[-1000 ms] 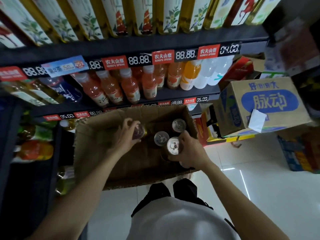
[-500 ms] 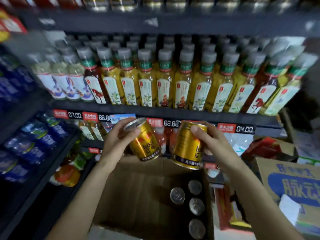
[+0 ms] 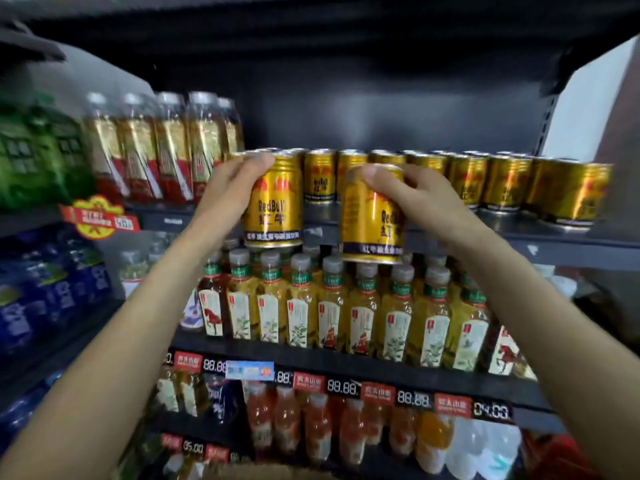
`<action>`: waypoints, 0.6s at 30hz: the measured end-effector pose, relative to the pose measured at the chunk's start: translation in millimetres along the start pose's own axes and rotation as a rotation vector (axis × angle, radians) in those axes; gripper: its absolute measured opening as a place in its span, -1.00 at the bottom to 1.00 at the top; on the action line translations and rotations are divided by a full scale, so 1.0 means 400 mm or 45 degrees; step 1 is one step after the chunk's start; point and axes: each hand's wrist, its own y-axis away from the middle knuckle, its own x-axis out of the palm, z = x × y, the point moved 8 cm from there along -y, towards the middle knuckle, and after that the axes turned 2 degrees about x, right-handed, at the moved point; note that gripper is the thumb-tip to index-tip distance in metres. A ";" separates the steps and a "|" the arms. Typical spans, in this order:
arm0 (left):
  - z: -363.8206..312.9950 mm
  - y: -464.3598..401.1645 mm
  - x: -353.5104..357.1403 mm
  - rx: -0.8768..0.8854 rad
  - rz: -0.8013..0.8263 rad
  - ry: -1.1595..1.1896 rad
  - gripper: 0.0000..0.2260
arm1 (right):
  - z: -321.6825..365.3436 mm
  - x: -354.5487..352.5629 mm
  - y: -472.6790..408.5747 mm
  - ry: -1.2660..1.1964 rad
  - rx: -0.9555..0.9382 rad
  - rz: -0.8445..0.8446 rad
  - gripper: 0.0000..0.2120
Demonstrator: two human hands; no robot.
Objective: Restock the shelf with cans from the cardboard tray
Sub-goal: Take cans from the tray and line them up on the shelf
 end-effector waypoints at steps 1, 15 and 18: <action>-0.029 -0.023 0.008 0.076 0.011 -0.042 -0.82 | 0.013 -0.011 -0.028 0.021 -0.007 -0.040 -0.45; 0.023 -0.165 0.189 0.465 0.063 -0.529 -0.80 | -0.049 -0.031 -0.199 0.656 0.059 -0.548 -0.25; 0.050 -0.177 0.238 0.458 0.252 -0.558 -0.77 | -0.074 -0.022 -0.209 0.756 0.131 -0.536 -0.22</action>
